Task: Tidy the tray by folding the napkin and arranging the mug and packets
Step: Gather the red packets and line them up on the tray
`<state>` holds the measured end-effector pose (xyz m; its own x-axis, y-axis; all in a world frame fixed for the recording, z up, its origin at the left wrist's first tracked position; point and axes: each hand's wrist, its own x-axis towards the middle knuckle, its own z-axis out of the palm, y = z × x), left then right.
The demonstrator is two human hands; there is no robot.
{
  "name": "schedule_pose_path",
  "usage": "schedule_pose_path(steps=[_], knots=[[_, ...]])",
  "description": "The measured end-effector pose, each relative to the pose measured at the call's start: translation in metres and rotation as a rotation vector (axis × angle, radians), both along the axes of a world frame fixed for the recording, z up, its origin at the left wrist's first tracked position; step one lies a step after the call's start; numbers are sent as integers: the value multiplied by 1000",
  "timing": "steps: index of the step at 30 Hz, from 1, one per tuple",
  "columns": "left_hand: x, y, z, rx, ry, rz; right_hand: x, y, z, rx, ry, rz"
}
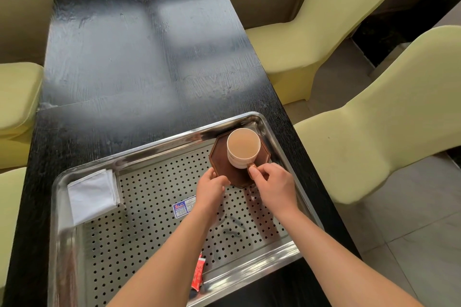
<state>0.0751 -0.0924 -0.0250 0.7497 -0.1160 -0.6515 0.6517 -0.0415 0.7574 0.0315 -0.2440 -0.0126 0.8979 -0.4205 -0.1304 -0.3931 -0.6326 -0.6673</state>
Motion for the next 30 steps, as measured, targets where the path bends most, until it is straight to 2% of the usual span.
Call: schedule_pose_path(steps=[11,14,17,19,23,30], knots=[[3,1,-1,11,26,-20,-1,-4,-2,79,-2,-43],[3,1,-1,-11,62,1,-2,-10,-11,172,75,-181],[2,2,-2,-11,46,-13,-2,-13,-20,249,242,-270],[3,2,-4,-5,29,-18,-2,-11,-26,294,312,-246],[4,1,-6,9,22,-26,-5,-11,-28,315,329,-214],[6,0,-9,7,28,-46,-10,-11,-27,222,332,-112]])
